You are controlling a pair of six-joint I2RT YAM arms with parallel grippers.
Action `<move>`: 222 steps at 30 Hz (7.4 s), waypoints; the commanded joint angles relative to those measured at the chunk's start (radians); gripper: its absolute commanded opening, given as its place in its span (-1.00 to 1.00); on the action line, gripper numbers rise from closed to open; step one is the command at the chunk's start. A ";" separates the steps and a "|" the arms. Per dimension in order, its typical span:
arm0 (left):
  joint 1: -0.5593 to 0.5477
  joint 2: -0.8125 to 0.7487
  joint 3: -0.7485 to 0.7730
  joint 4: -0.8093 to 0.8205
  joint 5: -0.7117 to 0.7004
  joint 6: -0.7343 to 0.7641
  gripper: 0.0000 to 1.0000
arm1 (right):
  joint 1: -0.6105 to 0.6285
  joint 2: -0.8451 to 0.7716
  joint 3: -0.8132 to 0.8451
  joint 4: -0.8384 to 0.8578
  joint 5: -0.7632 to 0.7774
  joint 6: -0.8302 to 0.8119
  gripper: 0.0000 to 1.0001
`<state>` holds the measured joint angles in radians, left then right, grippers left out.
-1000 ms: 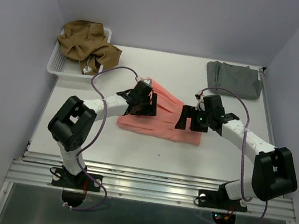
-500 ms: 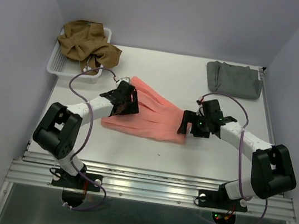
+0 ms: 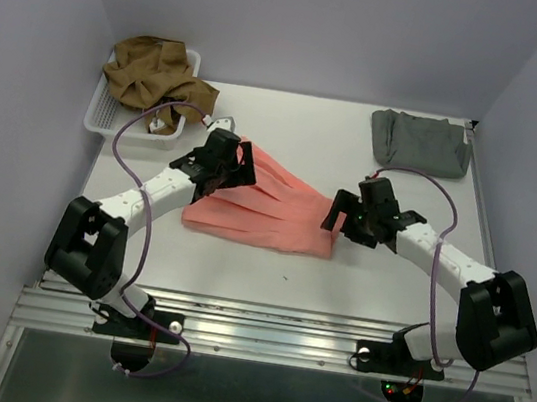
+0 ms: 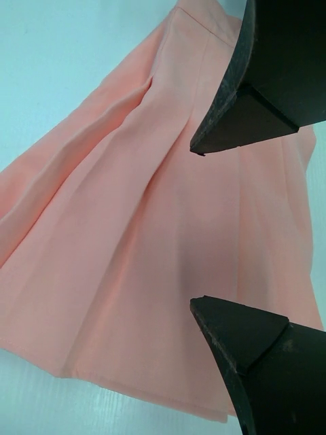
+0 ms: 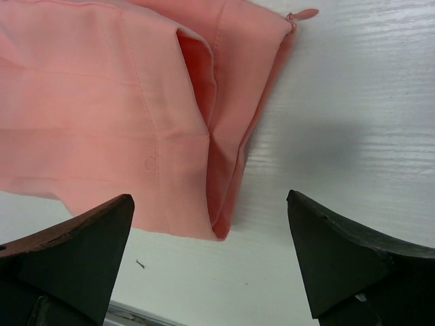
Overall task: Fold and stack the skirts
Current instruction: Fold the skirt
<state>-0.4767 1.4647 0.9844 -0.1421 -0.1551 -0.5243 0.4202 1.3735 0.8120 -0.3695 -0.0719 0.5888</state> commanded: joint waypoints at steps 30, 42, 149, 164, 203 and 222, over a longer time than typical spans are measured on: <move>0.009 0.026 -0.007 0.065 -0.024 0.049 0.97 | 0.170 0.296 0.087 0.116 0.461 0.082 -0.56; -0.013 0.120 -0.003 0.134 0.147 0.070 0.61 | 0.107 0.044 0.098 -0.015 0.449 -0.227 -0.99; -0.099 0.321 -0.070 0.266 0.150 -0.118 -0.71 | 0.394 0.476 0.677 -0.037 0.374 0.075 -0.99; -0.096 0.258 -0.004 0.173 0.048 -0.138 -0.68 | 0.394 0.535 0.753 0.014 0.242 -0.021 0.02; -0.241 0.126 0.053 0.079 0.269 0.023 0.97 | 0.045 0.495 0.647 0.208 -0.295 -0.116 1.00; -0.129 0.322 0.150 0.085 0.074 0.073 0.97 | -0.011 0.488 0.278 0.444 -0.164 0.061 1.00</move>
<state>-0.6357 1.7206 1.0351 -0.0406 0.0074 -0.5182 0.4187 1.9671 1.2495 -0.0151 -0.3054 0.5594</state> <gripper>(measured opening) 0.985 0.995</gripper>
